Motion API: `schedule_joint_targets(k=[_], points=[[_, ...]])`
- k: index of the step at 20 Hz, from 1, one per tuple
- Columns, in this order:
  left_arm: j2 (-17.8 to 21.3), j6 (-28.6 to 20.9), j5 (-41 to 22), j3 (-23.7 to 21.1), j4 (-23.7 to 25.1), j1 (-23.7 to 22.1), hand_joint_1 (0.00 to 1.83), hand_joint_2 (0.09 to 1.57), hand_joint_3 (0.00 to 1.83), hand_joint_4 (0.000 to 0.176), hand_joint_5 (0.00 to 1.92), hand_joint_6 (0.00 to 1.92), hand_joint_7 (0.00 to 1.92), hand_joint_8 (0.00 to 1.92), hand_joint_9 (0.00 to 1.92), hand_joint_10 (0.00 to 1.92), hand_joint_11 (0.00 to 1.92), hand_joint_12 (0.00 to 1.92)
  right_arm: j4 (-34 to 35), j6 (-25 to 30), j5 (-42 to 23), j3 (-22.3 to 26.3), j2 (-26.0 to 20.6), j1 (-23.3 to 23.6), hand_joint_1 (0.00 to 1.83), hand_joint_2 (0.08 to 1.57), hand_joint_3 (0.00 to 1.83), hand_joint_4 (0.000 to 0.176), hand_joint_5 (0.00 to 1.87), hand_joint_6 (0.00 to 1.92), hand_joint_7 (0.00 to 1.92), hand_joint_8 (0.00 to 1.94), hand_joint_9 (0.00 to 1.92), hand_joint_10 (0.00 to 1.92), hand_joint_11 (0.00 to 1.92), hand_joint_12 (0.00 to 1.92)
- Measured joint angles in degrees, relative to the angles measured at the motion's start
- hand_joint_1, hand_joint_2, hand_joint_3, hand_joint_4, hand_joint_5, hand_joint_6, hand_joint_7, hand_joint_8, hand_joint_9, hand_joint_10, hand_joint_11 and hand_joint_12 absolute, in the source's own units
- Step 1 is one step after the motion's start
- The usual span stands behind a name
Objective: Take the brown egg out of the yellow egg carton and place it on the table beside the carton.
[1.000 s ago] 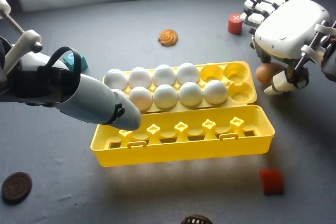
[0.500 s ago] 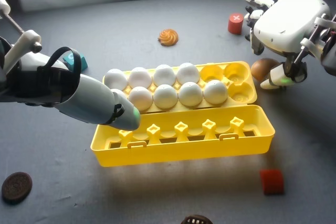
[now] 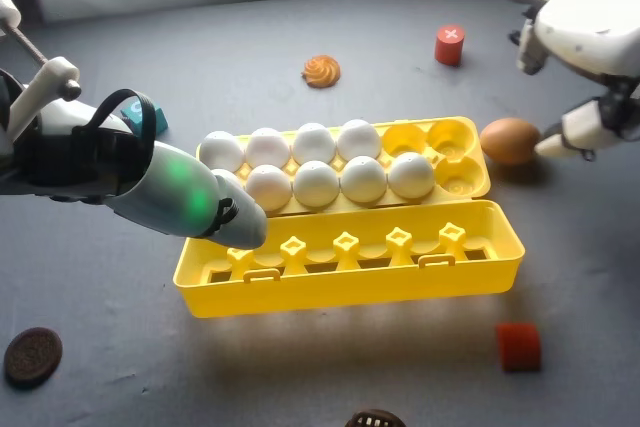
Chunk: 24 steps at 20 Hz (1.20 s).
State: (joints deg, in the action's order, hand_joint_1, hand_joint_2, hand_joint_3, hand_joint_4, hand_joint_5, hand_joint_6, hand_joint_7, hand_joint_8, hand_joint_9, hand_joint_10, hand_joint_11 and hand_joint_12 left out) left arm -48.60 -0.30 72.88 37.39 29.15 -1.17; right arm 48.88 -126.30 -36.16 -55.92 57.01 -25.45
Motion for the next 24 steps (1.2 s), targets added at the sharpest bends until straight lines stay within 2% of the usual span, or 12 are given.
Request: schedule_joint_targets(k=[2, 3, 4, 5, 6, 7, 10, 14, 15, 17, 19, 24], points=[[0.0, 0.0, -0.02, 0.0, 0.07, -0.13, 0.0, 1.04, 0.0, 0.0, 0.0, 0.0, 0.0, 0.0, 0.0, 0.0, 0.0, 0.0, -0.02, -0.63, -0.52, 3.82, -3.54, -1.09, 0.81, 0.77, 0.0, 0.091, 0.95, 0.0, 0.29, 0.01, 0.0, 0.0, 0.0, 0.0], [0.0, 0.0, -0.04, 0.0, 0.09, -0.13, 0.0, 1.05, 0.0, 0.0, 0.0, 0.0, 0.0, 0.0, 0.0, 0.0, 0.0, 0.0, 0.26, -2.05, -0.37, 6.51, -5.46, -1.73, 0.82, 0.78, 0.0, 0.031, 1.01, 0.01, 0.37, 0.01, 0.0, 0.0, 0.0, 0.0], [0.0, 0.0, -0.04, -0.02, 0.04, -0.15, 0.0, 1.05, 0.01, 0.0, 0.0, 0.0, 0.0, 0.0, 0.0, 0.0, 0.0, 0.0, 0.42, -2.75, -0.11, 8.0, -6.6, -2.01, 0.75, 0.81, 0.0, 0.023, 1.09, 0.01, 0.43, 0.01, 0.07, 0.01, 0.0, 0.0], [0.0, 0.0, -0.04, -0.02, 0.02, -0.17, 0.0, 1.06, 0.01, 0.0, 0.0, 0.0, 0.0, 0.0, 0.0, 0.0, 0.0, 0.0, 1.44, -3.96, 0.22, 10.29, -8.33, -2.01, 0.79, 0.79, 0.0, 0.07, 0.97, 0.0, 0.32, 0.0, 0.01, 0.0, 0.0, 0.0], [0.0, 0.0, -0.02, -0.02, 0.02, -0.26, 0.0, 1.06, 0.01, 0.0, 0.0, 0.0, 0.0, 0.0, 0.0, 0.0, 0.0, 0.0, 2.25, -4.57, 0.0, 11.89, -9.51, -1.99, 0.5, 0.93, 0.01, 0.0, 0.89, 1.44, 0.73, 1.41, 0.61, 1.48, 0.63, 1.37], [0.0, 0.0, 0.0, -0.02, -0.04, -0.42, 0.0, 1.06, 0.01, 0.0, 0.0, 0.0, 0.0, 0.0, 0.0, 0.0, 0.0, 0.0, 3.5, -5.44, -0.2, 13.31, -10.62, -1.99, 0.41, 1.01, 0.01, 0.0, 0.95, 1.82, 0.9, 1.84, 0.88, 1.83, 1.14, 1.81], [0.0, 0.0, 0.04, 0.0, 0.07, -0.42, 0.0, 1.07, 0.01, 0.0, 0.0, 0.0, 0.0, 0.0, 0.0, 0.0, 0.0, 0.0, 6.45, -6.16, -0.52, 18.16, -14.62, -2.03, 0.67, 1.34, 0.06, 0.0, 1.36, 1.92, 1.52, 1.94, 1.6, 1.92, 1.79, 1.92], [0.0, 0.02, -0.04, -0.02, -0.07, -0.42, 0.0, 1.06, 0.01, 0.0, 0.0, 0.0, 0.0, 0.0, 0.0, 0.0, 0.0, 0.0, 16.63, -12.35, -1.88, 21.86, -18.36, 1.51, 1.04, 1.35, 0.0, 0.0, 1.36, 1.92, 1.52, 1.94, 1.59, 1.92, 1.7, 1.92], [0.0, 0.0, -0.04, -0.02, -0.02, -0.42, 0.0, 1.06, 0.01, 0.0, 0.0, 0.0, 0.0, 0.0, 0.0, 0.0, 0.0, 0.0, 17.68, -12.94, -3.13, 23.23, -19.39, 2.25, 1.05, 1.35, 0.0, 0.057, 1.39, 1.92, 1.53, 1.94, 1.59, 1.92, 1.7, 1.92], [0.0, 0.0, 0.0, -0.02, 0.09, -0.42, 0.0, 1.06, 0.01, 0.0, 0.0, 0.0, 0.0, 0.0, 0.0, 0.0, 0.0, 0.0, 21.59, -15.19, -4.66, 25.86, -20.55, 3.63, 0.95, 1.4, 0.02, 0.092, 1.37, 1.92, 1.49, 1.94, 1.54, 1.92, 1.66, 1.92], [0.0, -0.02, -0.02, -0.02, 0.04, -0.42, 0.0, 1.09, 0.02, 0.0, 0.0, 0.0, 0.0, 0.0, 0.0, 0.0, 0.0, 0.0, 22.8, -16.46, -5.05, 27.47, -21.0, 3.85, 0.85, 1.44, 0.01, 0.17, 1.32, 1.92, 1.46, 1.94, 1.52, 1.92, 1.64, 1.92], [0.0, -0.15, 0.09, -0.02, 0.15, -0.39, 0.0, 1.1, 0.02, 0.0, 0.0, 0.0, 0.0, 0.0, 0.0, 0.0, 0.0, 0.0, 23.06, -16.44, -7.3, 28.48, -22.16, 7.15, 1.1, 1.32, 0.0, 0.176, 1.29, 1.92, 1.42, 1.94, 1.5, 1.92, 1.67, 1.92]])
